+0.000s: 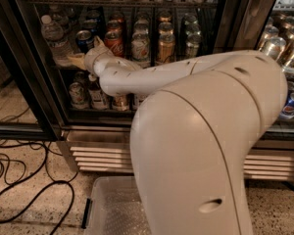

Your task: Pick pepsi can from middle shelf of fridge

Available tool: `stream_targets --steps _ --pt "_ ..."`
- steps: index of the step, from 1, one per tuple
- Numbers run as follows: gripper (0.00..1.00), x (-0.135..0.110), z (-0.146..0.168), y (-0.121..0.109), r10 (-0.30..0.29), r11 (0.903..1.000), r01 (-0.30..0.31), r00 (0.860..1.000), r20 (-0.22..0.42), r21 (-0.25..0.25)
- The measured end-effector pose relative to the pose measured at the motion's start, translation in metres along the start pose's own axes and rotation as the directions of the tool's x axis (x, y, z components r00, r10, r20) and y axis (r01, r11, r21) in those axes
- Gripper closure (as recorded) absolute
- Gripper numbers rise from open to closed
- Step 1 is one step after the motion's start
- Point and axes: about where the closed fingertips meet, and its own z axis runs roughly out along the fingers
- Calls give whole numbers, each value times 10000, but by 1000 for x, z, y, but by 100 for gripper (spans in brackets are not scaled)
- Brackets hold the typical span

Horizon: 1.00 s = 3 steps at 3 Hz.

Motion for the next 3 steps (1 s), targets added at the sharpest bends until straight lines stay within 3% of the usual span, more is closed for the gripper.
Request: stream_targets --steps 2,3 --pt "22 -11 25 -2 147 9993 -143 9998 116 -332" --pt "41 -10 26 -7 127 9996 -124 9999 107 -241"
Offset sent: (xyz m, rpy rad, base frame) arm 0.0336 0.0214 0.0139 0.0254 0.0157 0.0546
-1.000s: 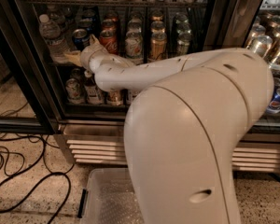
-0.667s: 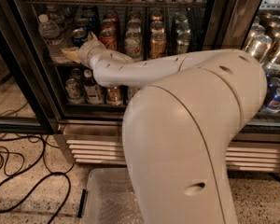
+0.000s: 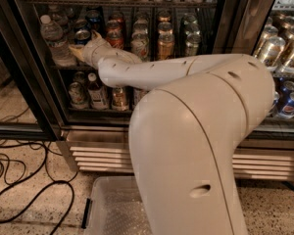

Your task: Pick pepsi can from middle shelf of fridge

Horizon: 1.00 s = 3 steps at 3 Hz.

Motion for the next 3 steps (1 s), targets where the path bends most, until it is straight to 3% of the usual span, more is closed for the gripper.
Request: stream_targets --steps 2,3 --pt "87 0 0 0 1 10000 -1 10000 1 -1" --pt "100 -2 0 2 53 9999 -53 10000 11 -88"
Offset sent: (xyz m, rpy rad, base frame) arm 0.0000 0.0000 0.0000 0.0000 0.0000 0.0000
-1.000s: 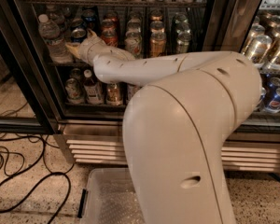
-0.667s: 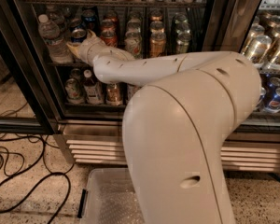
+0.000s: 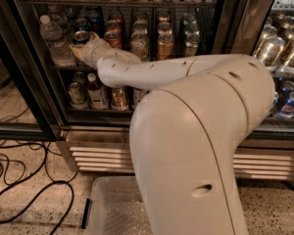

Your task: Pick pepsi can from middle shelf of fridge

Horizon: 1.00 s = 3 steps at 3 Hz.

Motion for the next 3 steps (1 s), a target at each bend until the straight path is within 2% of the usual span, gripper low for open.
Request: stream_targets --steps 1,2,3 --pt "100 0 0 0 1 10000 -1 10000 1 -2" --pt "100 -9 -16 -2 316 9993 -313 9994 -147 179" --pt "100 -26 -46 -4 670 9968 -651 9969 -412 458"
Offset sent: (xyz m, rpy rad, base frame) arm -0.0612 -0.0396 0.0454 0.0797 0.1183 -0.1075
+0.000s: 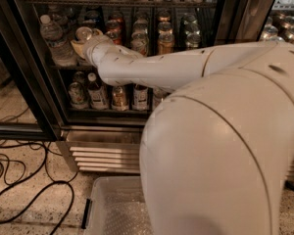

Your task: Pick pepsi can from middle shelf of fridge

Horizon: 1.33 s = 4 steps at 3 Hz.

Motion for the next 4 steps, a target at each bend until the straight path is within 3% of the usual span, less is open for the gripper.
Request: stream_targets --steps 1,2,4 --pt "100 -13 -30 0 418 9989 -413 9988 -260 204" --pt "100 -13 -30 0 422 9989 -416 9988 -261 205" --pt "100 -17 -43 8 1057 9939 -1044 9937 -362 351"
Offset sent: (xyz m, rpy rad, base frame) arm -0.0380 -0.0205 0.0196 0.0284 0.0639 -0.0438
